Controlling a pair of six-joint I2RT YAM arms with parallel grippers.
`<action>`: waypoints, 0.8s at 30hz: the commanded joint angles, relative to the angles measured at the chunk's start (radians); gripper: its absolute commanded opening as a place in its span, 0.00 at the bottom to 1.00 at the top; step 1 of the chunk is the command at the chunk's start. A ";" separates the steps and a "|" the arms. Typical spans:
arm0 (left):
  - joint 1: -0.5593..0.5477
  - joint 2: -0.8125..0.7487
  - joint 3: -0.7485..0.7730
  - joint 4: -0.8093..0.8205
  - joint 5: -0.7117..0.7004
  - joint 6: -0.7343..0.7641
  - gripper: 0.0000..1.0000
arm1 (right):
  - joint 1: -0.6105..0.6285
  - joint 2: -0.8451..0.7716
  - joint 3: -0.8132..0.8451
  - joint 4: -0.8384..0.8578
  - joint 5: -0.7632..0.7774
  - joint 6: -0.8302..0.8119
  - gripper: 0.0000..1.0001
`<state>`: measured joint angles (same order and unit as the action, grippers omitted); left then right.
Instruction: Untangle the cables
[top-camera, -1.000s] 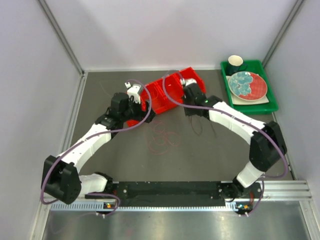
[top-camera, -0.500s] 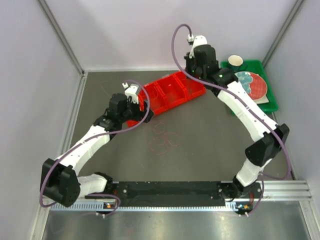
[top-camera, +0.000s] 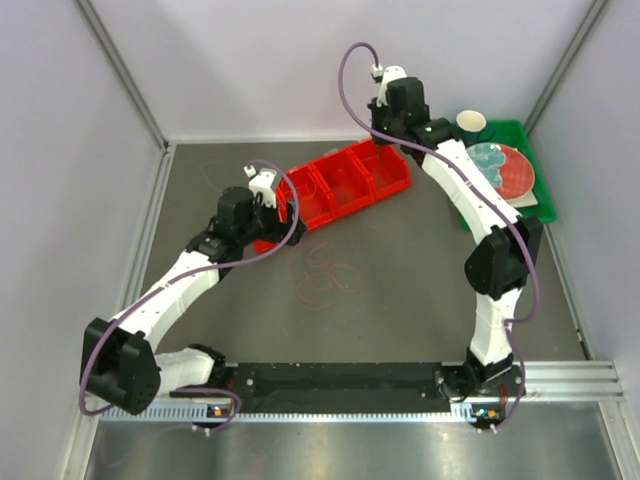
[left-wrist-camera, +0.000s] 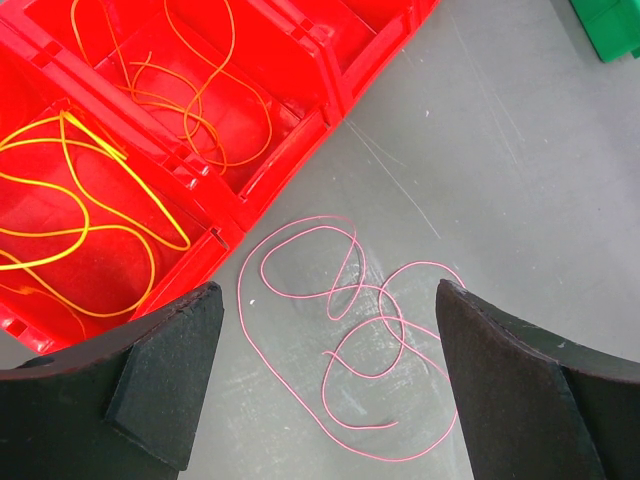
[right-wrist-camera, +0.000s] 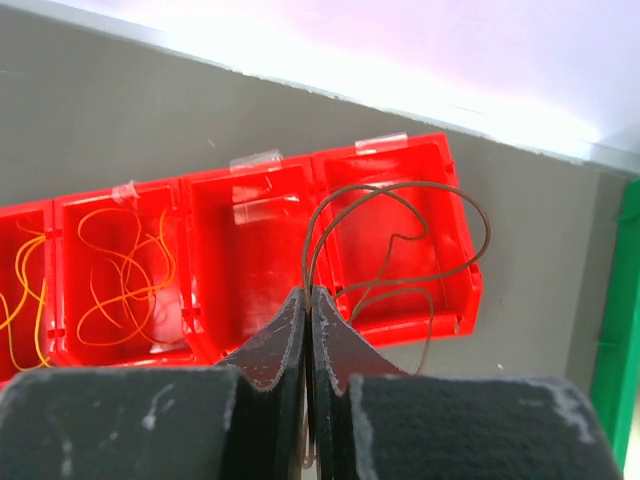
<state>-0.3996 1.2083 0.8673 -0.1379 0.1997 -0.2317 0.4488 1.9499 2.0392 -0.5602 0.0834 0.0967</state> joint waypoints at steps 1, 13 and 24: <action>0.005 -0.036 0.024 0.012 -0.011 0.022 0.91 | -0.007 0.023 0.105 0.040 -0.040 -0.022 0.00; 0.008 -0.052 0.035 -0.019 -0.026 0.042 0.91 | -0.032 0.147 0.213 0.049 -0.053 -0.049 0.00; 0.011 -0.056 0.041 -0.038 -0.025 0.040 0.91 | -0.074 0.305 0.280 0.091 -0.074 -0.065 0.00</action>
<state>-0.3931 1.1862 0.8680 -0.1879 0.1841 -0.2054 0.4000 2.2124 2.2562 -0.5114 0.0246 0.0444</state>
